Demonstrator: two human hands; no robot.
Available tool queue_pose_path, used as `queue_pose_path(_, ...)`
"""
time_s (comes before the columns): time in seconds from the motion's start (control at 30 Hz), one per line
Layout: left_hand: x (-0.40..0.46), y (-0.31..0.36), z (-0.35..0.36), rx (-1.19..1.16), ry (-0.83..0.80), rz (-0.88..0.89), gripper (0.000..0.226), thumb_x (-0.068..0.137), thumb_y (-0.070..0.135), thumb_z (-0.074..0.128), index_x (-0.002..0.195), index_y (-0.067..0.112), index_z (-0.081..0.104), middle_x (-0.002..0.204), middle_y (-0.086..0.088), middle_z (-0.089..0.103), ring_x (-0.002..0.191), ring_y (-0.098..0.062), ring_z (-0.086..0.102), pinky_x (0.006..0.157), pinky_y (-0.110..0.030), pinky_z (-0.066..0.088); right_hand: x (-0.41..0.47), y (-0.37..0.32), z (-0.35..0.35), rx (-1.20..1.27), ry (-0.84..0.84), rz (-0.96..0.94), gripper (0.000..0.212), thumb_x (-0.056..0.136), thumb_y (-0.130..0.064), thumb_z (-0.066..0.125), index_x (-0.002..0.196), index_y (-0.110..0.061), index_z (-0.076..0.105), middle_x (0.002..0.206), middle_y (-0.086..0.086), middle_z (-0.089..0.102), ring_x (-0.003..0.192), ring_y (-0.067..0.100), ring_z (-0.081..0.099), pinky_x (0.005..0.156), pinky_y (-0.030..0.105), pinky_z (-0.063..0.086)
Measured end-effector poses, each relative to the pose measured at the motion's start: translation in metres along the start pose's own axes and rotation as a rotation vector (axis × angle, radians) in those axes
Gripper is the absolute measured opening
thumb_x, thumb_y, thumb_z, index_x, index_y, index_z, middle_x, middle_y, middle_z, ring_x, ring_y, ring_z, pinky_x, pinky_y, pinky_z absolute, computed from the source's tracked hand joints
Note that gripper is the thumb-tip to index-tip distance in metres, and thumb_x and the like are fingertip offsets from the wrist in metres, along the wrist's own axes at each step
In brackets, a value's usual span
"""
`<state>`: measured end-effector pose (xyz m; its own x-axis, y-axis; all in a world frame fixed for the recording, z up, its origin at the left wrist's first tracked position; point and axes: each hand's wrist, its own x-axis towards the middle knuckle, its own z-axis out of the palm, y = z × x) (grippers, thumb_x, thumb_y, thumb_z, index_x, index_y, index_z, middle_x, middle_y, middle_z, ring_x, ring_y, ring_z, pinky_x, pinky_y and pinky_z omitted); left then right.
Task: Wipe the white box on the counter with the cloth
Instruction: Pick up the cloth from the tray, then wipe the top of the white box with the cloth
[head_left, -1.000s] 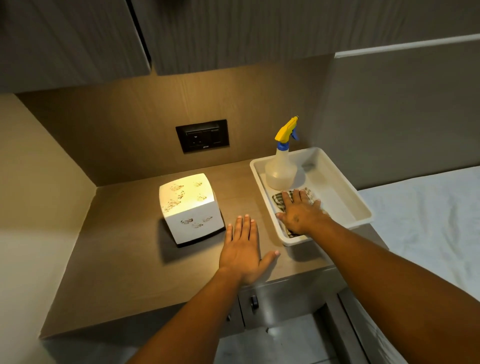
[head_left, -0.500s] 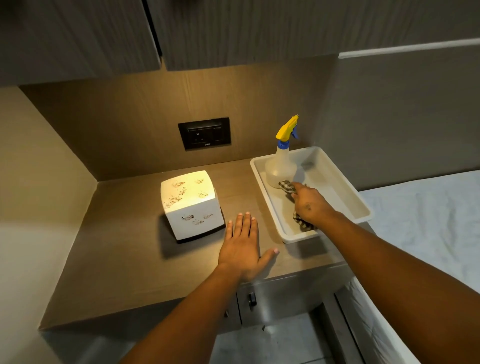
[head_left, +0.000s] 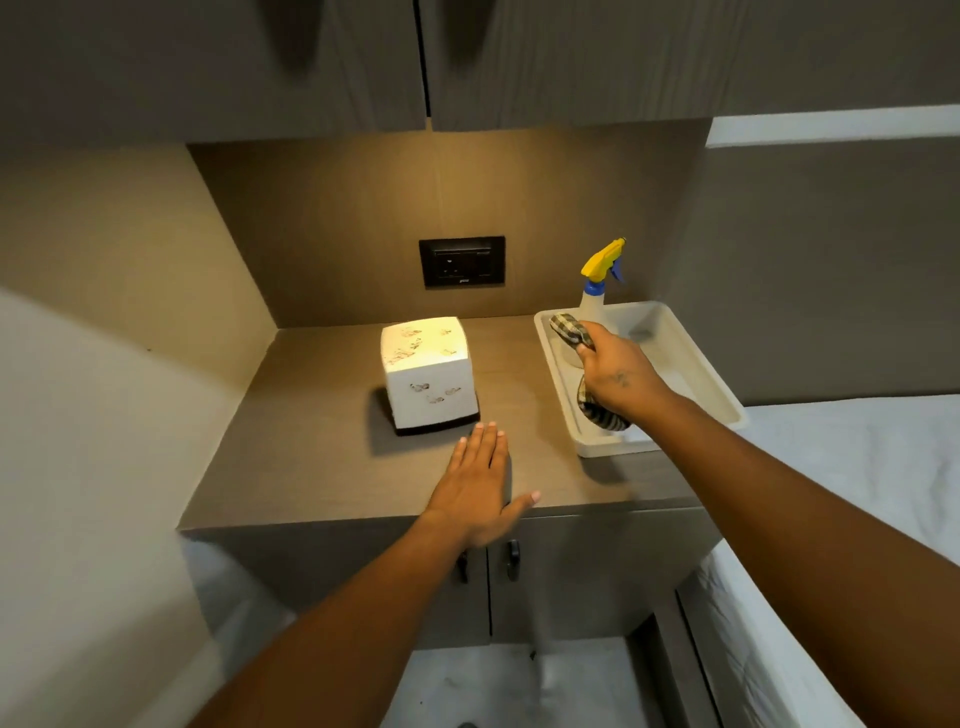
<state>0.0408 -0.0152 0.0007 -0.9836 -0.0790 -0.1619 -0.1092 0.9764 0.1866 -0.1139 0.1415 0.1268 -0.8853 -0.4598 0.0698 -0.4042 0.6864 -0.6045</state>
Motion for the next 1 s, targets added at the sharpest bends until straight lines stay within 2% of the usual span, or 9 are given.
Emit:
queue_pose_path(0.1,-0.024,-0.018,-0.013,-0.003,0.090,-0.019,0.099,0.098,0.076,0.023,0.164,0.011,-0.010,0.172,-0.008,-0.018,0.157,-0.021,-0.023,0.128,-0.043,-0.009,-0.001,-0.027,0.006,0.032,-0.017,-0.052,0.039,0.104,-0.021,0.038,0.142,-0.019,0.044,0.125,0.018,0.062,0.112,0.034,0.056,0.088,0.035,0.040)
queue_pose_path(0.27,-0.051,-0.061,-0.036,-0.001,0.227,-0.082,0.101,0.097,0.078,0.026,0.164,0.012,-0.009,0.173,-0.007,-0.015,0.157,-0.020,-0.021,0.127,-0.040,-0.011,0.002,-0.073,0.022,0.060,-0.074,-0.113,0.044,0.104,-0.018,0.038,0.147,-0.018,0.039,0.130,0.017,0.060,0.116,0.033,0.056,0.099,0.041,0.044)
queue_pose_path(0.53,-0.043,-0.117,-0.056,-0.028,0.201,-0.189,0.105,0.096,0.077,0.032,0.163,0.011,-0.014,0.172,-0.009,-0.019,0.157,-0.023,-0.020,0.128,-0.043,-0.008,0.033,-0.116,0.051,0.036,-0.118,-0.119,0.045,0.103,-0.020,0.038,0.148,-0.022,0.038,0.134,0.016,0.060,0.117,0.035,0.057,0.099,0.044,0.046)
queue_pose_path(0.67,-0.008,-0.144,-0.059,-0.129,0.200,-0.198,0.119,0.088,0.083,0.043,0.162,0.012,-0.017,0.171,-0.009,-0.021,0.157,-0.022,-0.022,0.127,-0.043,-0.010,0.053,-0.119,0.065,0.018,-0.128,-0.116,0.043,0.103,-0.022,0.040,0.146,-0.025,0.039,0.136,0.014,0.059,0.119,0.033,0.056,0.100,0.044,0.046)
queue_pose_path(0.77,0.022,-0.156,-0.062,-0.342,0.217,-0.215,0.141,0.071,0.086,0.065,0.164,0.015,-0.015,0.172,-0.003,-0.018,0.158,-0.019,-0.016,0.128,-0.044,-0.004,0.063,-0.117,0.077,0.003,-0.126,-0.102,0.045,0.103,-0.021,0.041,0.148,-0.023,0.037,0.139,0.013,0.057,0.123,0.032,0.054,0.102,0.042,0.043)
queue_pose_path(0.83,0.036,-0.161,-0.065,-0.554,0.246,-0.232,0.151,0.052,0.081,0.085,0.165,0.025,0.001,0.173,0.005,0.002,0.159,-0.019,0.007,0.128,-0.049,0.016,0.065,-0.115,0.084,-0.019,-0.146,-0.111,0.047,0.103,-0.022,0.042,0.150,-0.021,0.035,0.142,0.013,0.055,0.125,0.032,0.052,0.102,0.041,0.042)
queue_pose_path(0.9,0.046,-0.167,-0.064,-0.773,0.296,-0.204,0.138,0.039,0.065,0.099,0.152,0.032,0.028,0.156,0.007,0.042,0.143,-0.014,0.043,0.116,-0.048,0.043,0.067,-0.112,0.091,-0.031,-0.165,-0.105,0.050,0.104,-0.028,0.042,0.152,-0.020,0.032,0.151,0.012,0.046,0.134,0.032,0.046,0.108,0.040,0.037)
queue_pose_path(0.93,0.051,-0.168,-0.063,-0.846,0.296,-0.177,0.130,0.037,0.055,0.103,0.145,0.034,0.035,0.145,0.010,0.051,0.133,-0.010,0.051,0.111,-0.045,0.049,0.066,-0.111,0.094,-0.029,-0.180,-0.101,0.053,0.104,-0.033,0.041,0.153,-0.020,0.029,0.158,0.009,0.036,0.141,0.030,0.038,0.112,0.040,0.031)
queue_pose_path(1.0,0.057,-0.169,-0.062,-0.925,0.293,-0.127,0.126,0.036,0.046,0.106,0.141,0.037,0.037,0.140,0.011,0.055,0.129,-0.007,0.054,0.108,-0.043,0.051,0.065,-0.110,0.099,-0.034,-0.215,-0.115,0.058,0.103,-0.040,0.039,0.156,-0.021,0.024,0.165,0.004,0.018,0.150,0.026,0.020,0.118,0.040,0.020)
